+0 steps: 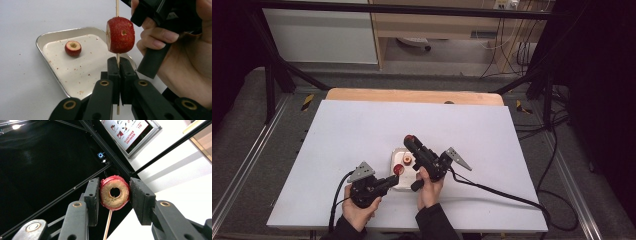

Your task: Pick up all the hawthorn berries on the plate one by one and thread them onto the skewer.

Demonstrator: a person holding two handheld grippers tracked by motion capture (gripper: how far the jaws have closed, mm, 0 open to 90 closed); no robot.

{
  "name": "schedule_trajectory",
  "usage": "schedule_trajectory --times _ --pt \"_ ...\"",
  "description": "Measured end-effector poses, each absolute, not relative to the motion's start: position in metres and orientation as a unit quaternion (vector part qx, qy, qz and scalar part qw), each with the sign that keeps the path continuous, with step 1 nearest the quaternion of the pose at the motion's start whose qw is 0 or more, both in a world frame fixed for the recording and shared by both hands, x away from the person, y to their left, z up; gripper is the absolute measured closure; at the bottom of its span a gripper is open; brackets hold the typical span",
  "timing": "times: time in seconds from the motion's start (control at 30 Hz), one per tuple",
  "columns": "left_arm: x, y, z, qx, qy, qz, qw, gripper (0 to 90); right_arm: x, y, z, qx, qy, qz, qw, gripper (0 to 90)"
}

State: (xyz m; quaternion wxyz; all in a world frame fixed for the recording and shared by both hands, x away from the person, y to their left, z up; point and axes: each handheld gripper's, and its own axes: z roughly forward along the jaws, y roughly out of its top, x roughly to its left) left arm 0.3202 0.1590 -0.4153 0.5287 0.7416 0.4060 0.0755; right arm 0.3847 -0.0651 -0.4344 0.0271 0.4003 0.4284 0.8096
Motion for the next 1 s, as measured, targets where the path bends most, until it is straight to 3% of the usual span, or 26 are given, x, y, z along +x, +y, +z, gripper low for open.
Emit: schedule_trajectory --times 1.0 --pt "0.323 0.153 -0.425 0.744 0.405 0.068 0.527 88.4 0.362 -0.058 -0.446 0.397 0.480 0.782 0.015 61.7"
